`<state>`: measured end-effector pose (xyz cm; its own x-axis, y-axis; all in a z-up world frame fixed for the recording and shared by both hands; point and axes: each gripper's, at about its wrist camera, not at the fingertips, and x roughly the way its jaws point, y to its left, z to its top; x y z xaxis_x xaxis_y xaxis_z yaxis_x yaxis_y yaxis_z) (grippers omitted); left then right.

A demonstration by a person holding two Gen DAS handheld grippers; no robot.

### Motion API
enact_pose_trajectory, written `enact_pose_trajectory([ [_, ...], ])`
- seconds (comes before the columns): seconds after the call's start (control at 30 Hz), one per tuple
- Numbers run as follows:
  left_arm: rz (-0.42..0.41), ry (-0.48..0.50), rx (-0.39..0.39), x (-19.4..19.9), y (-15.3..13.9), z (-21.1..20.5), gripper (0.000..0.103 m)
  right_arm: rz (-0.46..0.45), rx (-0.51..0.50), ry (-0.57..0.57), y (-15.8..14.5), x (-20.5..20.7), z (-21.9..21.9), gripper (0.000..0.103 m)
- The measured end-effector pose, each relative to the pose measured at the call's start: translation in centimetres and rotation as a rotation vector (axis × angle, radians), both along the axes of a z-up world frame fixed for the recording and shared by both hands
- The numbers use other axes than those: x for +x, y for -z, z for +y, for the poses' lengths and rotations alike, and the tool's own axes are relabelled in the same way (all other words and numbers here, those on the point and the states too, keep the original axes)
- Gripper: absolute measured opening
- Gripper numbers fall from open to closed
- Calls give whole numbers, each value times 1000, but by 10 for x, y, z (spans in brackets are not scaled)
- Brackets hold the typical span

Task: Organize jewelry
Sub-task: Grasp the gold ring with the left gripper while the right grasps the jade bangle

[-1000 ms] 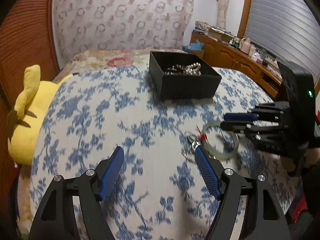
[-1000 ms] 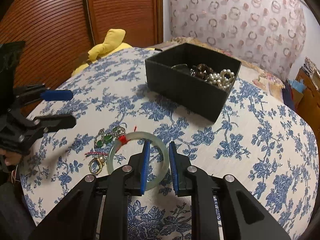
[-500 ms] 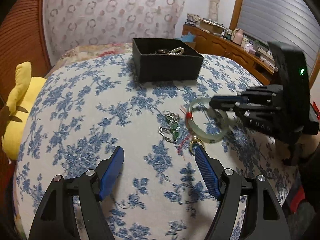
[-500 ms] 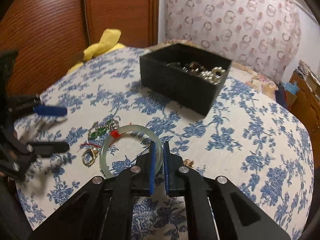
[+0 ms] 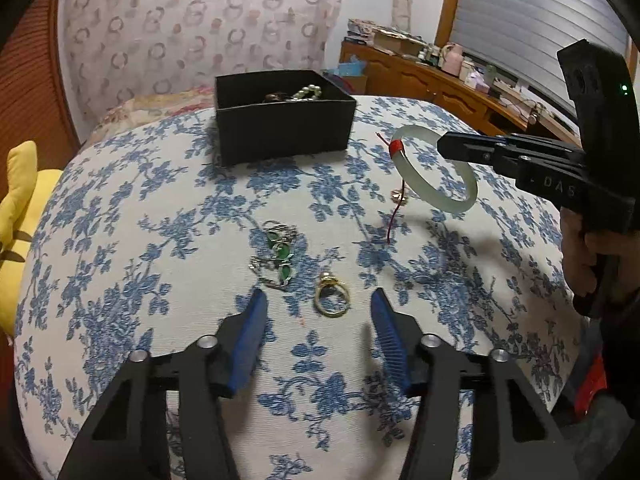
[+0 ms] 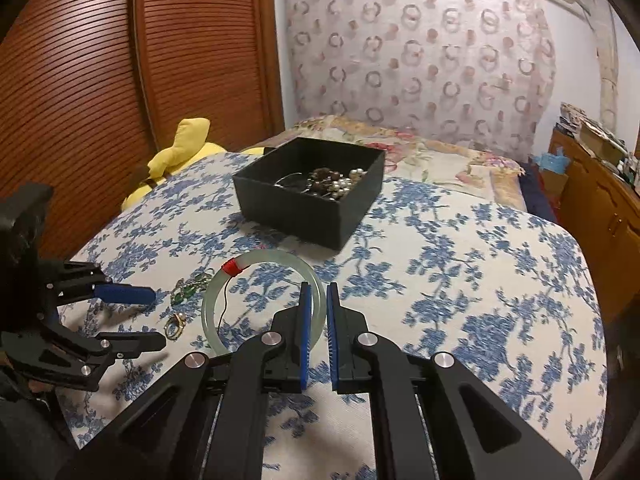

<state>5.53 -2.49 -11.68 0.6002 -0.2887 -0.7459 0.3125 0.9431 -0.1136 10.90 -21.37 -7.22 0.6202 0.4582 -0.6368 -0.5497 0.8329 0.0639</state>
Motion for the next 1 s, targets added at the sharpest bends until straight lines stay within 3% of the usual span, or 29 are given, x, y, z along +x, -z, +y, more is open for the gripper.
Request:
enact_pose_trajectory([
  [0.07,15,22,-20,1,2,-3,37,3,5,2,1,-1,-4,8],
  [0.37,4,25,39,10,5,-16,35,8,7,3,5,-5,-10,8],
  [0.47,-14,26,77,9,6,-19,19,5,7,6,5,-7,-11,8],
  [0.77,-57,3,28,13,-16,-8,19,6,23,7,3,-4,-15,9],
  [1.0,-99,-15,9,36,-38,-3,19,-29,46,0,-14,21,-13,9],
])
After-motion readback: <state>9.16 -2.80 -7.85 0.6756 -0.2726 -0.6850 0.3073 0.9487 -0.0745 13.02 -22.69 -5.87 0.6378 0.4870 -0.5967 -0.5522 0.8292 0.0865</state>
